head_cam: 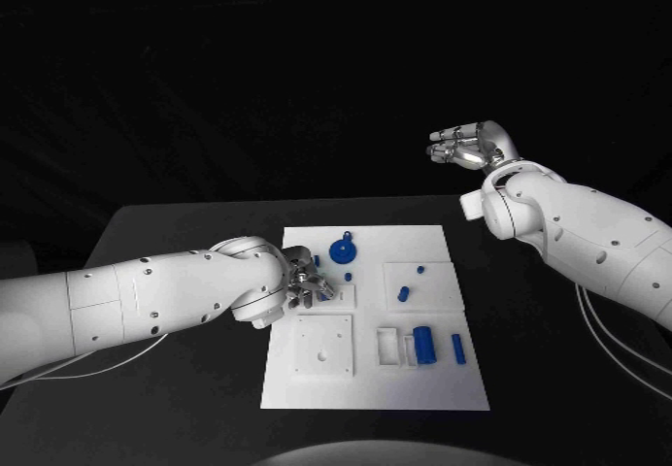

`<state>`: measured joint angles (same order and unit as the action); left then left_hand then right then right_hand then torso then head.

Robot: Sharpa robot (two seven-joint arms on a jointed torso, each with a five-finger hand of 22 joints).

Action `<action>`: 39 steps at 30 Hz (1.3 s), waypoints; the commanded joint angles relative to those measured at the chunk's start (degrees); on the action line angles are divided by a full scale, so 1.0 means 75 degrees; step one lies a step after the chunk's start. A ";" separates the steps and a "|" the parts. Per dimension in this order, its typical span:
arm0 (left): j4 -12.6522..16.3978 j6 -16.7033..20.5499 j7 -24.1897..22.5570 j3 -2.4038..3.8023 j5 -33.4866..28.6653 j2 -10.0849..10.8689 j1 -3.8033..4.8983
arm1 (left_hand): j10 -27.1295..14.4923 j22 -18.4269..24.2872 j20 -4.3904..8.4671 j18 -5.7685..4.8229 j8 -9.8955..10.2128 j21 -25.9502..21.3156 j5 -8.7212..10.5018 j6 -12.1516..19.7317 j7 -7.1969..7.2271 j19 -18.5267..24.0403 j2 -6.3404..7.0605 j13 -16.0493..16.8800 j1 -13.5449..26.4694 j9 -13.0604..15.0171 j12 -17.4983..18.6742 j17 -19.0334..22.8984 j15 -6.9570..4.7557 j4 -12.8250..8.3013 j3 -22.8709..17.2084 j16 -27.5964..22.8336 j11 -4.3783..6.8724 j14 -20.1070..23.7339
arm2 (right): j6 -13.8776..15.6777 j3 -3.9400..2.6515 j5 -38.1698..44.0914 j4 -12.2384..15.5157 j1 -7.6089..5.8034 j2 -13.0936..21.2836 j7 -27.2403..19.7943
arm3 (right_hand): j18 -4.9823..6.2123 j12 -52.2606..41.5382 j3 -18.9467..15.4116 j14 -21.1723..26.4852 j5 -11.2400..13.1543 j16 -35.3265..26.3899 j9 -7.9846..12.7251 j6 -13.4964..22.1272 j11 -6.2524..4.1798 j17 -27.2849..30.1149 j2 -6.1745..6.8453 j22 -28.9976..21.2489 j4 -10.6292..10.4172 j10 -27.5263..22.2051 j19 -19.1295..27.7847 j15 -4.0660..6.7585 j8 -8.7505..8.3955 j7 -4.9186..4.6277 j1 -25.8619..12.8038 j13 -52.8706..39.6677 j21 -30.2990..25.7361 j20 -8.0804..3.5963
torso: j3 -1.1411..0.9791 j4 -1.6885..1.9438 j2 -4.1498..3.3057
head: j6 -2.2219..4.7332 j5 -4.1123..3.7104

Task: Assemble the parts on the task board

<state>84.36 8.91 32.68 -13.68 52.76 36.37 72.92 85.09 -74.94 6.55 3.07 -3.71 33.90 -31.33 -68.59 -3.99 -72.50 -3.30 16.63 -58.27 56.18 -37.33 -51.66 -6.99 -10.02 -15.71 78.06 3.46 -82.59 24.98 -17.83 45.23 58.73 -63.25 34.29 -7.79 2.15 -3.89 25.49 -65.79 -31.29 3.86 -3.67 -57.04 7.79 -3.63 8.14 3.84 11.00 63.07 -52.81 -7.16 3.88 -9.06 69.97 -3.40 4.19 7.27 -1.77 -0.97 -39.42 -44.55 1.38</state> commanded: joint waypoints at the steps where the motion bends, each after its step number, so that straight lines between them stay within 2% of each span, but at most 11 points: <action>1: 0.0014 -0.0544 -0.0034 -0.0022 -0.0117 -0.0090 -0.0038 | 0.0229 -0.0076 0.0000 0.0067 -0.0017 -0.0055 -0.0023 -0.1514 0.0930 -0.0059 -0.0243 -0.0003 -0.0259 -0.0005 -0.0028 0.0003 -0.0015 -0.0098 -0.0061 0.0021 0.0199 -0.0021 | -0.0160 -0.0001 0.0097 -0.0013 0.0002 -0.0016 -0.0008 | 0.0038 0.0036 -0.0007 0.0061 -0.0035 -0.0033 0.0006 -0.0023 0.0022 0.0010 -0.0009 -0.0010 0.0057 -0.0035 0.0076 0.0006 -0.0041 -0.0024 -0.0035 0.0011 -0.0022 -0.0001 | -0.0002 0.0002 0.0001 | -0.0005 -0.0008; 8: -0.0082 -0.0655 -0.0008 -0.0021 -0.0126 -0.0157 -0.0033 | 0.0229 -0.0091 0.0000 0.0065 -0.0019 -0.0072 -0.0052 -0.1518 0.0930 -0.0064 -0.0249 -0.0006 -0.0269 -0.0005 -0.0028 -0.0007 -0.0014 -0.0112 -0.0073 0.0025 0.0199 -0.0021 | -0.0192 0.0001 0.0111 -0.0038 0.0010 -0.0041 0.0002 | 0.0035 0.0035 0.0007 0.0068 -0.0038 -0.0034 0.0006 -0.0025 0.0023 0.0010 -0.0017 -0.0010 0.0075 -0.0036 0.0088 0.0003 -0.0041 -0.0025 -0.0032 0.0011 -0.0022 0.0001 | -0.0008 0.0006 0.0002 | 0.0014 -0.0014; 14: -0.0140 -0.0767 0.0005 -0.0018 -0.0133 -0.0195 0.0011 | 0.0229 -0.0100 0.0001 0.0064 -0.0019 -0.0082 -0.0049 -0.1517 0.0929 -0.0072 -0.0259 -0.0008 -0.0275 -0.0005 -0.0034 -0.0014 -0.0014 -0.0126 -0.0089 0.0033 0.0199 -0.0024 | -0.0212 0.0004 0.0125 -0.0053 0.0019 -0.0054 0.0005 | 0.0034 0.0036 0.0013 0.0076 -0.0036 -0.0034 0.0005 -0.0025 0.0025 0.0010 -0.0020 -0.0010 0.0087 -0.0041 0.0097 0.0001 -0.0040 -0.0027 -0.0032 0.0011 -0.0022 0.0003 | -0.0001 0.0002 0.0000 | 0.0024 -0.0019; 23: -0.0188 -0.1044 0.0040 -0.0015 -0.0262 -0.0243 0.0260 | 0.0229 -0.0113 0.0001 0.0060 -0.0020 -0.0106 -0.0067 -0.1515 0.0928 -0.0078 -0.0261 -0.0020 -0.0270 0.0009 -0.0043 -0.0020 -0.0014 -0.0160 -0.0120 0.0039 0.0200 -0.0023 | -0.0238 0.0006 0.0143 -0.0077 0.0029 -0.0076 0.0010 | 0.0032 0.0036 0.0016 0.0083 -0.0034 -0.0034 0.0006 -0.0024 0.0025 0.0010 -0.0024 -0.0010 0.0091 -0.0041 0.0103 -0.0001 -0.0040 -0.0026 -0.0035 0.0011 -0.0023 0.0005 | 0.0003 0.0006 0.0002 | 0.0031 -0.0026; 27: -0.0222 -0.1193 0.0086 -0.0013 -0.0419 -0.0290 0.0384 | 0.0229 -0.0115 0.0004 0.0057 -0.0017 -0.0118 -0.0059 -0.1505 0.0924 -0.0075 -0.0266 -0.0029 -0.0261 0.0014 -0.0042 -0.0013 -0.0012 -0.0164 -0.0127 0.0035 0.0197 -0.0020 | -0.0228 0.0008 0.0202 -0.0088 0.0033 -0.0094 0.0008 | 0.0030 0.0037 0.0013 0.0099 -0.0034 -0.0035 0.0007 -0.0011 0.0030 0.0011 -0.0022 -0.0011 0.0103 -0.0053 0.0119 -0.0008 -0.0044 -0.0031 -0.0031 0.0011 -0.0026 0.0010 | -0.0004 0.0004 0.0004 | 0.0037 -0.0014; 33: -0.0288 -0.1455 0.0181 -0.0013 -0.0746 -0.0381 0.0495 | 0.0228 -0.0116 0.0008 0.0048 -0.0014 -0.0130 -0.0020 -0.1490 0.0920 -0.0071 -0.0273 -0.0040 -0.0262 0.0015 -0.0030 0.0010 -0.0011 -0.0163 -0.0129 0.0021 0.0194 -0.0013 | -0.0214 0.0010 0.0363 -0.0103 0.0038 -0.0122 -0.0004 | 0.0029 0.0035 0.0002 0.0114 -0.0029 -0.0035 0.0005 -0.0004 0.0033 0.0011 -0.0019 -0.0011 0.0112 -0.0064 0.0133 -0.0009 -0.0040 -0.0032 -0.0023 0.0011 -0.0026 0.0015 | -0.0013 -0.0009 0.0000 | 0.0035 -0.0018; 35: -0.0331 -0.1512 0.0201 -0.0013 -0.0831 -0.0416 0.0518 | 0.0229 -0.0117 0.0010 0.0042 -0.0016 -0.0136 -0.0013 -0.1483 0.0918 -0.0067 -0.0274 -0.0045 -0.0269 0.0016 -0.0028 0.0012 -0.0010 -0.0159 -0.0126 0.0017 0.0193 -0.0014 | -0.0215 0.0011 0.0383 -0.0111 0.0040 -0.0130 -0.0005 | 0.0030 0.0035 0.0000 0.0117 -0.0029 -0.0035 0.0006 -0.0003 0.0033 0.0011 -0.0020 -0.0011 0.0114 -0.0065 0.0135 -0.0011 -0.0040 -0.0033 -0.0022 0.0011 -0.0026 0.0016 | -0.0005 0.0004 0.0001 | 0.0034 -0.0031; 39: -0.0454 -0.1661 0.0237 -0.0012 -0.0989 -0.0489 0.0552 | 0.0229 -0.0118 0.0013 0.0038 -0.0018 -0.0139 -0.0012 -0.1482 0.0919 -0.0067 -0.0270 -0.0047 -0.0278 0.0020 -0.0028 0.0011 -0.0011 -0.0164 -0.0125 0.0016 0.0194 -0.0015 | -0.0222 0.0013 0.0405 -0.0126 0.0045 -0.0144 -0.0003 | 0.0030 0.0034 -0.0004 0.0125 -0.0032 -0.0034 0.0006 -0.0002 0.0034 0.0010 -0.0023 -0.0010 0.0120 -0.0066 0.0144 -0.0015 -0.0041 -0.0034 -0.0017 0.0010 -0.0025 0.0019 | -0.0006 0.0004 0.0001 | 0.0042 -0.0040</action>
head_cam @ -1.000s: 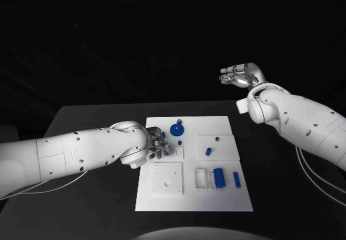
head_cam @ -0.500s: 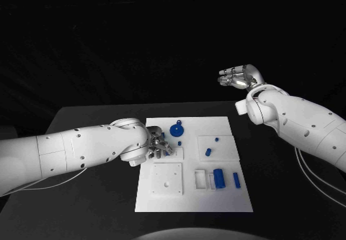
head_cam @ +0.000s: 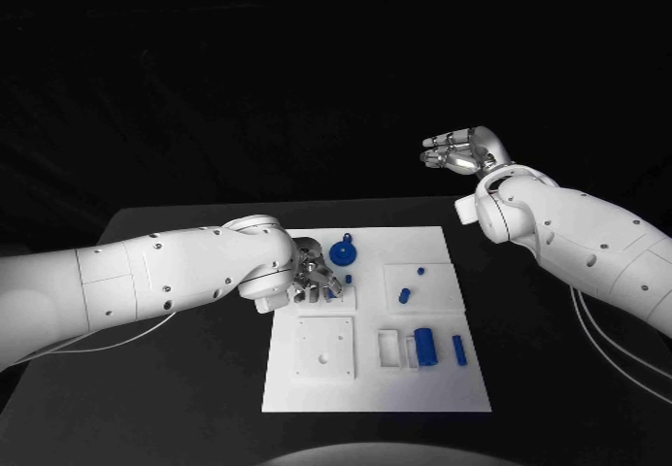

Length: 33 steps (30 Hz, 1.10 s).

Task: Assemble the parts on the task board

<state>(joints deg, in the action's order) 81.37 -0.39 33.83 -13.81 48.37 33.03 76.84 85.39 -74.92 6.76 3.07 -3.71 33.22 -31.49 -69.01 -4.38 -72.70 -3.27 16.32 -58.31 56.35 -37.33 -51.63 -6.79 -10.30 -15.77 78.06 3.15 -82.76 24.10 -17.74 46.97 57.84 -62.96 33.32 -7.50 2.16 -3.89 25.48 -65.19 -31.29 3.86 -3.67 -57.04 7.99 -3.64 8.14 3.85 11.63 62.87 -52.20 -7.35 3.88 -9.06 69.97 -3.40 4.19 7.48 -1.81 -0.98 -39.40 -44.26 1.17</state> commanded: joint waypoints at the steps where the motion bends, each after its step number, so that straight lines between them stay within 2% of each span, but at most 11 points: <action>1: -0.0083 -0.0471 0.0094 0.0005 -0.0428 -0.0059 0.0035 | 0.0189 -0.0122 -0.0015 0.0039 -0.0018 -0.0048 0.0009 -0.1425 0.0971 -0.0040 -0.0274 -0.0007 -0.0273 -0.0002 -0.0028 0.0007 -0.0037 -0.0127 -0.0117 0.0017 0.0234 0.0007 | -0.0106 0.0002 0.0176 -0.0010 0.0007 -0.0017 -0.0041 | 0.0029 0.0034 -0.0003 0.0045 -0.0032 -0.0034 0.0007 -0.0001 0.0006 0.0012 -0.0023 -0.0011 0.0037 -0.0038 0.0063 0.0010 -0.0041 -0.0035 -0.0018 0.0011 -0.0025 -0.0008 | -0.0003 0.0008 -0.0002 | 0.0002 -0.0016; 7: -0.0324 -0.1006 0.0216 0.0005 -0.0719 -0.0164 0.0088 | 0.0189 -0.0127 -0.0009 0.0023 -0.0017 -0.0056 0.0001 -0.1416 0.0967 -0.0030 -0.0261 -0.0012 -0.0311 0.0011 -0.0033 -0.0026 -0.0031 -0.0169 -0.0127 0.0028 0.0234 0.0005 | -0.0133 0.0007 0.0184 -0.0025 0.0014 -0.0031 -0.0024 | 0.0031 0.0035 -0.0007 0.0057 -0.0028 -0.0034 0.0006 0.0004 0.0010 0.0012 -0.0026 -0.0011 0.0048 -0.0043 0.0073 0.0008 -0.0041 -0.0035 -0.0012 0.0011 -0.0023 -0.0003 | -0.0006 0.0006 -0.0004 | -0.0017 -0.0019; 11: -0.0493 -0.1242 0.0262 0.0005 -0.0801 -0.0238 0.0111 | 0.0189 -0.0127 -0.0008 0.0020 -0.0018 -0.0059 0.0003 -0.1415 0.0966 -0.0026 -0.0262 -0.0012 -0.0317 0.0012 -0.0033 -0.0033 -0.0030 -0.0174 -0.0129 0.0031 0.0233 0.0005 | -0.0139 0.0009 0.0185 -0.0029 0.0021 -0.0037 -0.0021 | 0.0032 0.0035 -0.0007 0.0065 -0.0025 -0.0034 0.0007 0.0005 0.0011 0.0012 -0.0029 -0.0011 0.0057 -0.0044 0.0080 0.0004 -0.0041 -0.0037 -0.0008 0.0011 -0.0024 0.0000 | 0.0003 0.0011 0.0000 | -0.0017 -0.0018; 18: -0.0791 -0.1454 0.0277 0.0006 -0.0749 -0.0419 0.0150 | 0.0188 -0.0130 -0.0002 0.0010 -0.0019 -0.0060 -0.0004 -0.1406 0.0964 -0.0020 -0.0265 -0.0019 -0.0333 0.0021 -0.0029 -0.0046 -0.0028 -0.0192 -0.0133 0.0035 0.0232 0.0007 | -0.0144 0.0011 0.0186 -0.0030 0.0030 -0.0053 -0.0019 | 0.0032 0.0035 -0.0007 0.0065 -0.0025 -0.0034 0.0007 0.0005 0.0011 0.0012 -0.0029 -0.0011 0.0057 -0.0044 0.0080 0.0004 -0.0041 -0.0037 -0.0008 0.0011 -0.0024 0.0000 | 0.0007 0.0012 -0.0003 | -0.0019 -0.0010; 23: -0.0899 -0.1622 0.0300 0.0006 -0.0723 -0.0510 0.0159 | 0.0189 -0.0130 0.0000 0.0005 -0.0018 -0.0060 -0.0002 -0.1401 0.0962 -0.0019 -0.0272 -0.0021 -0.0332 0.0033 -0.0034 -0.0059 -0.0028 -0.0201 -0.0136 0.0038 0.0232 0.0009 | -0.0148 0.0011 0.0186 -0.0030 0.0031 -0.0065 -0.0016 | 0.0032 0.0035 -0.0007 0.0065 -0.0025 -0.0034 0.0007 0.0005 0.0011 0.0012 -0.0029 -0.0011 0.0057 -0.0044 0.0080 0.0004 -0.0041 -0.0037 -0.0008 0.0011 -0.0024 0.0000 | 0.0005 0.0013 -0.0004 | -0.0029 -0.0010; 33: -0.1045 -0.1653 0.0280 0.0005 -0.0436 -0.0629 0.0162 | 0.0189 -0.0131 0.0001 0.0003 -0.0019 -0.0056 0.0010 -0.1397 0.0963 -0.0020 -0.0277 -0.0027 -0.0333 0.0055 -0.0038 -0.0068 -0.0029 -0.0212 -0.0133 0.0038 0.0233 0.0008 | -0.0155 0.0012 0.0186 -0.0030 0.0042 -0.0083 -0.0017 | 0.0034 0.0034 -0.0003 0.0074 -0.0025 -0.0034 0.0008 0.0015 0.0012 0.0012 -0.0039 -0.0011 0.0071 -0.0045 0.0091 0.0000 -0.0043 -0.0037 -0.0012 0.0011 -0.0023 0.0004 | 0.0009 0.0015 0.0004 | -0.0036 0.0004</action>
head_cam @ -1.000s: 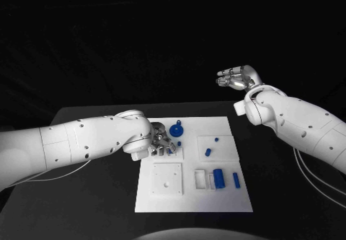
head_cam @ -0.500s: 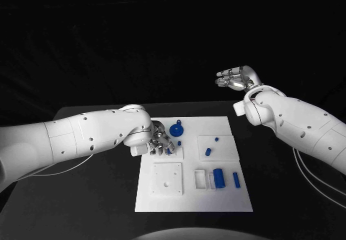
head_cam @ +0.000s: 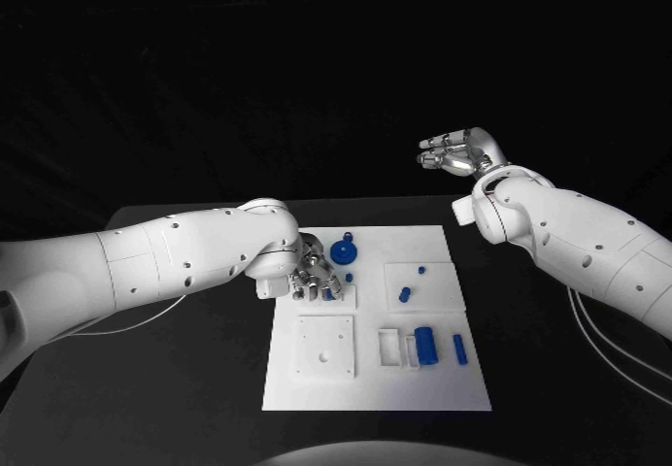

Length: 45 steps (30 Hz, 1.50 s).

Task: Assemble the parts on the task board

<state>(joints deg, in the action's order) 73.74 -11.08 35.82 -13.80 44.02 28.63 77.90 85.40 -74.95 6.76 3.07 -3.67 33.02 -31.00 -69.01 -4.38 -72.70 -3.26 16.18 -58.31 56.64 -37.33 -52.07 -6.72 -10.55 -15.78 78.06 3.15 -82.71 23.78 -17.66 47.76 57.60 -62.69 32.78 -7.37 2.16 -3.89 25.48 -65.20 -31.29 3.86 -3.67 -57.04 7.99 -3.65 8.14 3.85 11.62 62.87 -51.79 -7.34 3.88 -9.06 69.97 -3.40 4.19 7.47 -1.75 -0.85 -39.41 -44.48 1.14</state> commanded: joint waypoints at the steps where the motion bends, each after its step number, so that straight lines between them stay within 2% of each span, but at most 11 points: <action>1: -0.0042 -0.0234 0.0016 0.0005 0.0153 -0.0051 0.0021 | 0.0189 -0.0127 0.0002 0.0003 -0.0024 -0.0029 -0.0055 -0.1397 0.0963 -0.0021 -0.0278 -0.0008 -0.0333 0.0016 -0.0039 -0.0010 -0.0039 -0.0178 -0.0132 0.0038 0.0233 0.0002 | -0.0112 0.0001 0.0081 0.0004 0.0007 -0.0011 -0.0035 | 0.0034 0.0034 -0.0002 0.0075 -0.0025 -0.0034 0.0008 0.0015 0.0013 0.0013 -0.0039 -0.0011 0.0072 -0.0045 0.0036 -0.0001 -0.0043 -0.0037 -0.0012 0.0011 -0.0023 0.0005 | 0.0000 -0.0003 0.0004 | -0.0006 0.0008; 27: -0.0352 -0.0377 0.0019 0.0002 0.0383 -0.0240 0.0004 | 0.0189 -0.0126 0.0000 0.0003 -0.0022 -0.0030 -0.0022 -0.1380 0.0958 -0.0017 -0.0292 -0.0024 -0.0341 0.0038 -0.0035 -0.0010 -0.0034 -0.0188 -0.0131 0.0025 0.0231 0.0004 | -0.0129 0.0002 0.0083 0.0056 0.0019 -0.0018 -0.0035 | 0.0033 0.0033 -0.0001 0.0092 -0.0021 -0.0034 0.0008 0.0010 0.0014 0.0013 -0.0043 -0.0011 0.0082 -0.0050 0.0053 -0.0007 -0.0043 -0.0038 -0.0009 0.0011 -0.0025 0.0011 | 0.0008 0.0002 0.0001 | -0.0042 -0.0008; 45: -0.0360 -0.0687 0.0062 0.0002 0.0333 -0.0244 -0.0001 | 0.0188 -0.0127 0.0001 -0.0003 -0.0021 -0.0029 -0.0019 -0.1374 0.0956 -0.0008 -0.0296 -0.0027 -0.0350 0.0047 -0.0035 -0.0035 -0.0031 -0.0211 -0.0137 0.0028 0.0230 0.0005 | -0.0142 0.0002 0.0086 0.0059 0.0019 -0.0021 -0.0033 | 0.0034 0.0034 -0.0004 0.0096 -0.0019 -0.0034 0.0007 0.0005 0.0016 0.0013 -0.0044 -0.0011 0.0096 -0.0057 0.0058 -0.0009 -0.0042 -0.0037 -0.0002 0.0012 -0.0023 0.0014 | 0.0006 0.0000 0.0004 | -0.0074 0.0005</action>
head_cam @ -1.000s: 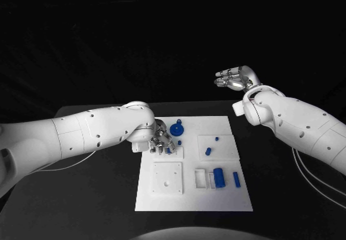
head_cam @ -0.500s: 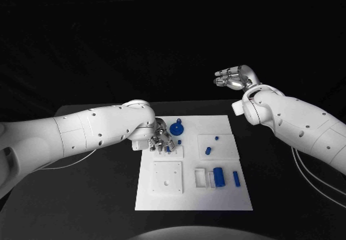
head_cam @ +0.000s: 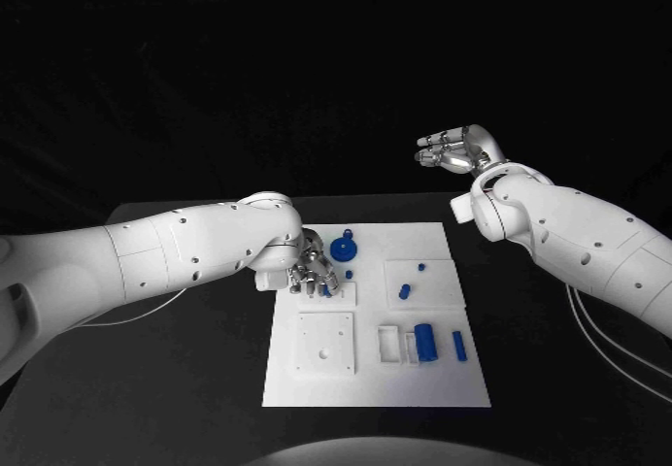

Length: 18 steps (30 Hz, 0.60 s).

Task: Assemble the parts on the task board

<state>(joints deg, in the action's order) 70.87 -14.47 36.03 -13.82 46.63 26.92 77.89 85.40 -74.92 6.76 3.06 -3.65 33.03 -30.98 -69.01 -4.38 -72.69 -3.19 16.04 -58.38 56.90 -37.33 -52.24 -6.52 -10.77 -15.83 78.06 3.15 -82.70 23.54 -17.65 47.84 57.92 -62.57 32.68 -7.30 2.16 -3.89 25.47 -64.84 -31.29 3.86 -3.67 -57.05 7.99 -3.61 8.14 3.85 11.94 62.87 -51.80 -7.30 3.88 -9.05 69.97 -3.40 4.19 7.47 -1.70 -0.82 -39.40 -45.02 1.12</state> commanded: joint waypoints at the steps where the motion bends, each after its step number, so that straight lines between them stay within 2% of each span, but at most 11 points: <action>1: 0.0023 -0.0243 0.0035 0.0004 -0.0016 -0.0014 0.0000 | 0.0188 -0.0131 0.0001 -0.0002 -0.0023 -0.0032 -0.0021 -0.1374 0.0956 -0.0009 -0.0306 -0.0008 -0.0341 0.0013 -0.0035 -0.0012 -0.0057 -0.0182 -0.0131 0.0029 0.0230 0.0005 | -0.0111 0.0000 0.0075 0.0016 0.0002 -0.0008 -0.0042 | 0.0034 0.0034 -0.0003 0.0049 -0.0019 -0.0034 0.0007 0.0005 0.0016 0.0007 -0.0044 -0.0012 0.0054 -0.0057 0.0059 -0.0015 -0.0042 -0.0038 -0.0002 0.0012 -0.0023 0.0014 | -0.0002 -0.0004 0.0002 | -0.0007 0.0007; 18: 0.0019 -0.0213 0.0056 0.0004 0.0004 -0.0004 -0.0006 | 0.0189 -0.0131 0.0001 -0.0003 -0.0023 -0.0029 -0.0013 -0.1370 0.0955 -0.0008 -0.0319 -0.0009 -0.0330 0.0023 -0.0037 -0.0011 -0.0058 -0.0178 -0.0130 0.0024 0.0231 0.0006 | -0.0115 0.0000 0.0080 0.0014 0.0007 -0.0009 -0.0047 | 0.0033 0.0035 -0.0001 0.0054 -0.0018 -0.0034 0.0007 0.0002 0.0017 0.0007 -0.0047 -0.0012 0.0060 -0.0055 0.0064 -0.0019 -0.0043 -0.0038 0.0000 0.0012 -0.0025 0.0015 | -0.0006 -0.0004 0.0001 | -0.0027 0.0011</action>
<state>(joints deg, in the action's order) 70.92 -15.26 36.42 -13.82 46.64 27.01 77.88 85.40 -74.91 6.75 3.06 -3.59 33.03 -30.78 -69.01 -4.38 -72.69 -3.19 16.05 -58.38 56.98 -37.33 -52.33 -6.51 -10.85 -15.76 78.06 3.15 -82.70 23.46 -17.65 47.88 57.92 -62.54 32.66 -7.30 2.16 -3.89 25.47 -64.85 -31.29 3.87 -3.67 -57.05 7.99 -3.61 8.14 3.85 11.94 62.87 -51.80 -7.30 3.88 -9.05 69.97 -3.41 4.19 7.47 -1.71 -0.85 -39.39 -45.23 1.18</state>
